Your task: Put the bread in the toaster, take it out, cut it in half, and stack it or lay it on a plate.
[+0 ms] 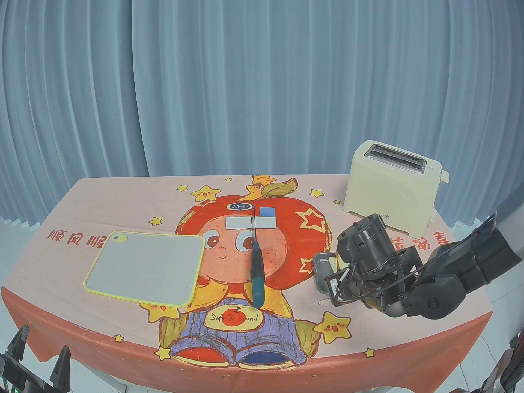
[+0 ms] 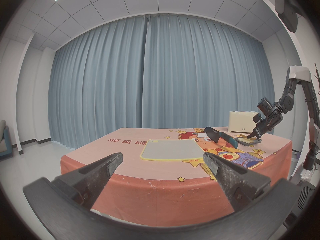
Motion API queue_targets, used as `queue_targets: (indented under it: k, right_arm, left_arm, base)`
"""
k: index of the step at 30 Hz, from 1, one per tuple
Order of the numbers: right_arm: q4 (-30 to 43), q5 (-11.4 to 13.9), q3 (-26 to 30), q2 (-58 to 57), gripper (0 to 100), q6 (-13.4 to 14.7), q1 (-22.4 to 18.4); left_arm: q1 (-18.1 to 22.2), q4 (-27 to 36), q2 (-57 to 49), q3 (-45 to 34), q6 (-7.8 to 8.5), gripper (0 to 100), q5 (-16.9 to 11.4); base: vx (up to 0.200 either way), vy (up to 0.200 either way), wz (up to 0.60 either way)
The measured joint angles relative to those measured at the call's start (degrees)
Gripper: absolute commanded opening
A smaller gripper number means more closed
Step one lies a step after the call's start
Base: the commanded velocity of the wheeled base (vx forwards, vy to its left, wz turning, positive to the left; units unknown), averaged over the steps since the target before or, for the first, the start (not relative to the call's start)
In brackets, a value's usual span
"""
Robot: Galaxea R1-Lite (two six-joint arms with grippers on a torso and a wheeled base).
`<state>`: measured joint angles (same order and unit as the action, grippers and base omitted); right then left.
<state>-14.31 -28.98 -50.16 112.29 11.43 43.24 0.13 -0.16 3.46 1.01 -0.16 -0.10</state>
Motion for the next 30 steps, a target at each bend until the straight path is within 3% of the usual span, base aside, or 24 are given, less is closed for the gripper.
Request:
queue_targets:
  k: [30]
  right_arm:
    - [-0.2, -0.8, -0.1, 0.6, 0, 0.1, 0.4]
  left_arm:
    - [0.0, 0.0, 0.0, 0.0, 0.0, 100, 0.0]
  base:
    - [0.0, 0.0, 0.0]
